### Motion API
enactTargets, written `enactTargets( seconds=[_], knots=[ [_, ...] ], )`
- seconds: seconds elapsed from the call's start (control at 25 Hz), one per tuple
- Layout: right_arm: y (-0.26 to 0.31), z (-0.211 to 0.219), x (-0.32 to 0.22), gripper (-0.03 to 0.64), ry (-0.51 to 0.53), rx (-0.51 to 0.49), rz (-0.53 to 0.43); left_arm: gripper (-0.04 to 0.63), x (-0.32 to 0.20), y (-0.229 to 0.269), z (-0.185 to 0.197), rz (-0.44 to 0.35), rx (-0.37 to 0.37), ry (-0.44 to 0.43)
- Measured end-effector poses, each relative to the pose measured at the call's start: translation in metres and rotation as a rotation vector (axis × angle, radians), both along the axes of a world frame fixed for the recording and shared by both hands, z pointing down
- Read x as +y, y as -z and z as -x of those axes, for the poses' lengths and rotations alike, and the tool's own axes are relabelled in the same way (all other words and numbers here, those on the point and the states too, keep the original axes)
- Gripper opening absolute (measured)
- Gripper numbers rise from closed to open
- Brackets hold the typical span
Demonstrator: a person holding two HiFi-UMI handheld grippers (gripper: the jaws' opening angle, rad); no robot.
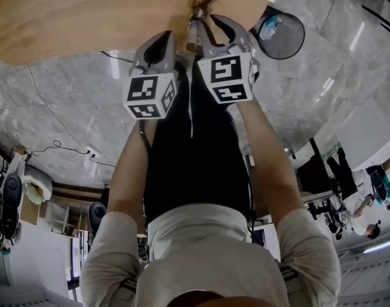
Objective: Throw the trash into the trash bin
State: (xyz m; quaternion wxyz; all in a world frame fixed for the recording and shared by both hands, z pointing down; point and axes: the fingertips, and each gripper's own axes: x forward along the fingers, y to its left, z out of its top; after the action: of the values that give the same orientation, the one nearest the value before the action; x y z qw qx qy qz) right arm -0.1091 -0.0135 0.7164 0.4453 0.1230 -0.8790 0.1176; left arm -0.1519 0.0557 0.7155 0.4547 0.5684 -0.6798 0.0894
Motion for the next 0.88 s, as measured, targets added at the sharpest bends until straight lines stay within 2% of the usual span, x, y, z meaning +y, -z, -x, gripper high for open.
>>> enactTargets(
  seconds=[0.24,0.36,0.68,0.76,0.8,0.88],
  knots=[
    [-0.02,-0.002,-0.003,0.084,0.03,0.029,0.004,0.018,-0.003,-0.004,-0.008,0.009,0.012,0.01],
    [-0.03,0.002,-0.002,0.146,0.05,0.054,0.008,0.018,-0.001,-0.006,-0.008,0.02,0.023,0.007],
    [-0.051,0.012,-0.002,0.15,0.091,0.1,0.022,0.018,-0.004,-0.007,-0.005,0.027,0.043,-0.008],
    [-0.052,0.014,-0.001,0.109,0.11,0.114,0.018,0.018,-0.004,-0.005,-0.004,0.024,0.041,-0.012],
    [-0.053,0.015,0.0,0.023,0.118,0.127,0.017,0.018,-0.003,-0.003,-0.002,0.024,0.04,-0.013],
    [-0.05,0.017,0.002,0.009,0.125,0.137,0.033,0.018,-0.002,0.003,0.003,0.022,0.038,-0.012]
  ],
)
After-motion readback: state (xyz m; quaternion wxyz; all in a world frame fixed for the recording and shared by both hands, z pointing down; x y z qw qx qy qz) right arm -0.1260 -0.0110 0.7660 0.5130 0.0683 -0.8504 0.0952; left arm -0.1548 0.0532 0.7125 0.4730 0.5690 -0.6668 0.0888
